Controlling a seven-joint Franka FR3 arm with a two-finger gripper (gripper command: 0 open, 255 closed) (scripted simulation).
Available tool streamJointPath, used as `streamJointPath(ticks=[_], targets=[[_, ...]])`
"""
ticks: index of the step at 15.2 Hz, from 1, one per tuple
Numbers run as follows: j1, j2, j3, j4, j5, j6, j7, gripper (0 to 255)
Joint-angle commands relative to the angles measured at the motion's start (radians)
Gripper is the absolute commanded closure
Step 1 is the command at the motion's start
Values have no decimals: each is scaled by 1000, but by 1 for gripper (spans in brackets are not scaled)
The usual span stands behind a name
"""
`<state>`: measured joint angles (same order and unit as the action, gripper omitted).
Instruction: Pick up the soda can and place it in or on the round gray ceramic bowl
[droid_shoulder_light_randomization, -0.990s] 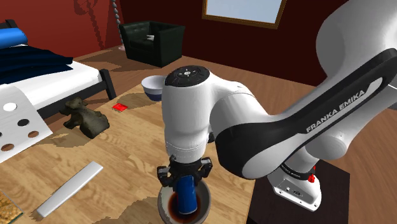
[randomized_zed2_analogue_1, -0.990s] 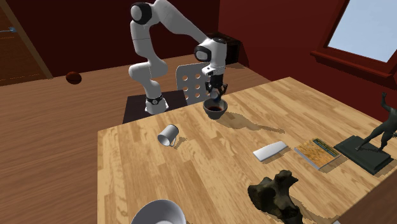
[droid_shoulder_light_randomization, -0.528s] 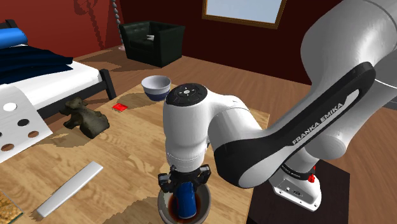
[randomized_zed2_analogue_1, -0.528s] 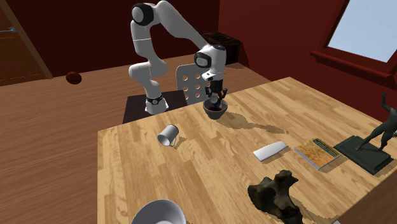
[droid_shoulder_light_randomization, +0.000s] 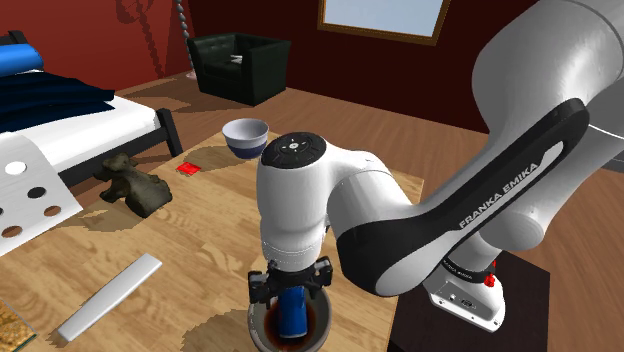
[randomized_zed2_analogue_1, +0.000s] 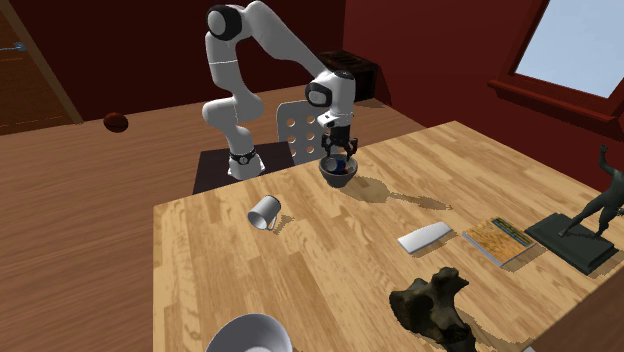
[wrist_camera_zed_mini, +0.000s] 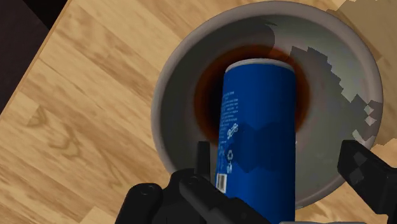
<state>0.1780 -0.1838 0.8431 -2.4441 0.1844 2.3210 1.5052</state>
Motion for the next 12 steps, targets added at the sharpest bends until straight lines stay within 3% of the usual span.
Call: streamJointPath(ticks=[1, 4, 8, 12], targets=[[0, 0, 0, 0, 0, 0, 0, 0], [0, 0, 0, 0, 0, 0, 0, 0], [25, -102, -49, 63, 59, -148, -50, 0], [25, -102, -50, 63, 59, -148, -49, 0]])
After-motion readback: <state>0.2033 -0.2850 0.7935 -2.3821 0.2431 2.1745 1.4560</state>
